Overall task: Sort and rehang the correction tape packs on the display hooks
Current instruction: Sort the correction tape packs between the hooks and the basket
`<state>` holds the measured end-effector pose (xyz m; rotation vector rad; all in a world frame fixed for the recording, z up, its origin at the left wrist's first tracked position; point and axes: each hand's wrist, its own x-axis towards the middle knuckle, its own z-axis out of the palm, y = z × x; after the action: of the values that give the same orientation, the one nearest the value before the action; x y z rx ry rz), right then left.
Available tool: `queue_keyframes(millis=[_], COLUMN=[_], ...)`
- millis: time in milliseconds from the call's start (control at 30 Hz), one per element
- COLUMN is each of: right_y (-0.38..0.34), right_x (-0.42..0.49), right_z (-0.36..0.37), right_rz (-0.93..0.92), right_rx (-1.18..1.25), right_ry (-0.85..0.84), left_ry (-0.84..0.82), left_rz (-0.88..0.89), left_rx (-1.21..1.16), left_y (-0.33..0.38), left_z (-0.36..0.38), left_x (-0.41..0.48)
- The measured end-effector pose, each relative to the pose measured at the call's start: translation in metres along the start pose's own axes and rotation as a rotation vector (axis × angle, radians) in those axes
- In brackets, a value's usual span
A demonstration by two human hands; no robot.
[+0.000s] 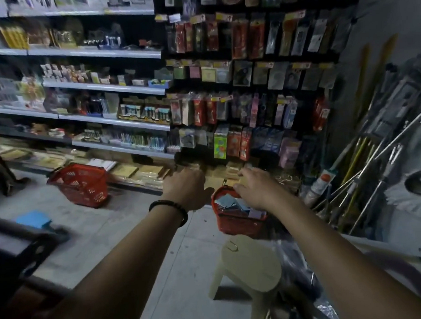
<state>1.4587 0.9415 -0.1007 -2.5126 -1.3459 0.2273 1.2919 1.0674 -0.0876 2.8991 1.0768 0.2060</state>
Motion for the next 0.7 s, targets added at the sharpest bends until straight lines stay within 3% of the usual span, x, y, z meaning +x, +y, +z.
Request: queue_keyframes(millis=[300, 700], right_y=[0.023, 0.101], right_x=[0.203, 0.407], right_z=[0.021, 0.011], right_rz=[-0.125, -0.093], right_rx=[-0.029, 0.022], right_ry=[-0.049, -0.109], left_ry=[-0.013, -0.017], left_rz=[-0.122, -0.002], left_rx=[0.005, 0.1], left_y=[-0.015, -0.038], left_z=[0.055, 0.092], left_x=[0.176, 0.381])
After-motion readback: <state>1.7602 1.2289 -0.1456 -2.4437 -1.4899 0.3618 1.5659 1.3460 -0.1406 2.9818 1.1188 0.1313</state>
